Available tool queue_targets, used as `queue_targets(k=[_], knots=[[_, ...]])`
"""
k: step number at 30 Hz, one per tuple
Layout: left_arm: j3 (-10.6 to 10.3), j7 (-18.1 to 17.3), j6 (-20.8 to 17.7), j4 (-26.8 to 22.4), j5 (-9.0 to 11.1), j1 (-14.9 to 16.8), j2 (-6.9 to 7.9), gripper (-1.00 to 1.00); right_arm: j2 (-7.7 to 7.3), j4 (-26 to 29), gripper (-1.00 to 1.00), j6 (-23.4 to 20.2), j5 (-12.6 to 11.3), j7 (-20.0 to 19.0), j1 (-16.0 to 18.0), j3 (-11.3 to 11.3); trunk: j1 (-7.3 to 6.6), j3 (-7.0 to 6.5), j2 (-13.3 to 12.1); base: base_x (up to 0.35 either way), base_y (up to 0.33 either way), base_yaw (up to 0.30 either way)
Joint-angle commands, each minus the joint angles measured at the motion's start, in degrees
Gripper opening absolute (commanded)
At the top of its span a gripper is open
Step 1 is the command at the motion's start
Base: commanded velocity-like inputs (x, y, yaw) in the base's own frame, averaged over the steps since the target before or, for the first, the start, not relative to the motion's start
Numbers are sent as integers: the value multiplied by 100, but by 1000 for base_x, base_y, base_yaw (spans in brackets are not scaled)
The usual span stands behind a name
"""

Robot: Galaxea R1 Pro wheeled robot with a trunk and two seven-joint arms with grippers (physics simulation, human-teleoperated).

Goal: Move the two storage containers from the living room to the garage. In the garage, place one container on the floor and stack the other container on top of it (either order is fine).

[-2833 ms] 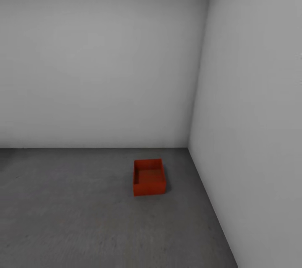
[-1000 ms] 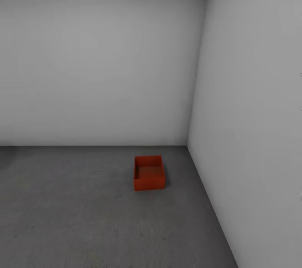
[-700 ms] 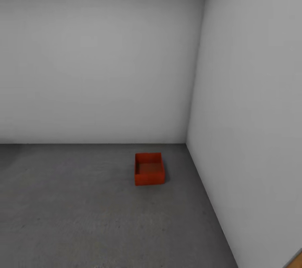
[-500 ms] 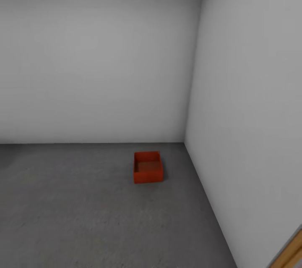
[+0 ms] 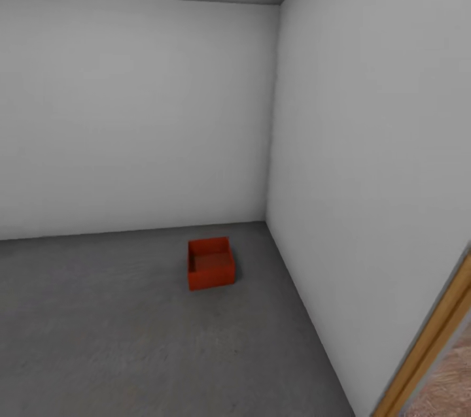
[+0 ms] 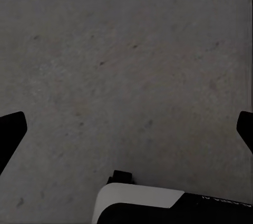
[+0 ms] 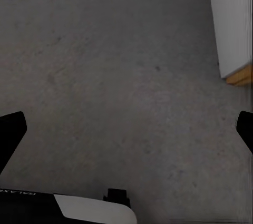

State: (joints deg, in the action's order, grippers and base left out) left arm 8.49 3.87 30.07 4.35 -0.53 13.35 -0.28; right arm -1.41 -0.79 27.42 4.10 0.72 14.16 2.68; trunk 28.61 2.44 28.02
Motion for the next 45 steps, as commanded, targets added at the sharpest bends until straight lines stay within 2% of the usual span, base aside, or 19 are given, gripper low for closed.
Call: queue_targets(k=[1,31,45], knots=[[12,18,37,22,-9,10,0,100,-1,-9,100,18,20,8,7,21,3,8,11,0,0,-273],[12,9,16,21,-9,10,-8,100,0,-7,100,24,12,8,8,20,3,-54,11,0,0,-280],[12,9,22,22,-9,10,-7,100,0,-5,100,27,12,16,8,20,3,10,11,0,0,-254]])
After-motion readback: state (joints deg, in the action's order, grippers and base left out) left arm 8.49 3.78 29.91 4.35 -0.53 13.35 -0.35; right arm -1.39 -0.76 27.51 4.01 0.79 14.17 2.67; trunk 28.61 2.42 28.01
